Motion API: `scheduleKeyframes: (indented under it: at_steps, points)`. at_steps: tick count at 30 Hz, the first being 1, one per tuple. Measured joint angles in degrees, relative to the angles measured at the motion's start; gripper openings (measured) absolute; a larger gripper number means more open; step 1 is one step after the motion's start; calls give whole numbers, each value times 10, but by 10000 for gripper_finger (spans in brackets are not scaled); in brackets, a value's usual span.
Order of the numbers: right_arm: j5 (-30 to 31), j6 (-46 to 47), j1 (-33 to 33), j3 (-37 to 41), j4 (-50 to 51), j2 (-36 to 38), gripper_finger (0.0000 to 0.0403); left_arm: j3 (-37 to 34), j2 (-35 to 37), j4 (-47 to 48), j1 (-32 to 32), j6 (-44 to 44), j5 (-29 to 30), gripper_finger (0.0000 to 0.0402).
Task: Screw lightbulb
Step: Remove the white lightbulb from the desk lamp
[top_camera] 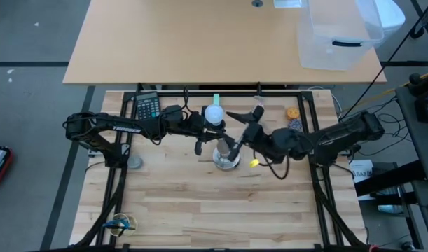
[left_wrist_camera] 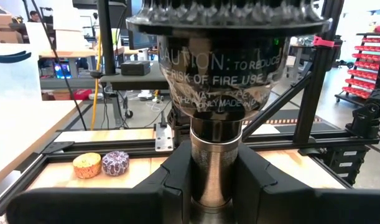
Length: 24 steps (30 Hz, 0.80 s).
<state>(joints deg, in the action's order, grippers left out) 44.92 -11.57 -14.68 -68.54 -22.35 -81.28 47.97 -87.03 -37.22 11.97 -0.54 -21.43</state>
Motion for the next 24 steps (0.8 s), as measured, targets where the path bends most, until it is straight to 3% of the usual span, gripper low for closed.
scheduleKeyframes:
  at_steps: [10, 24]
  points:
    - [29, 9, 17, -85, 78, -47, 288, 0, 0, 2, 1, -2, 1, 74]
    - [10, 35, 45, -89, 107, -48, 288, 0, 0, 0, 1, 0, 5, 74]
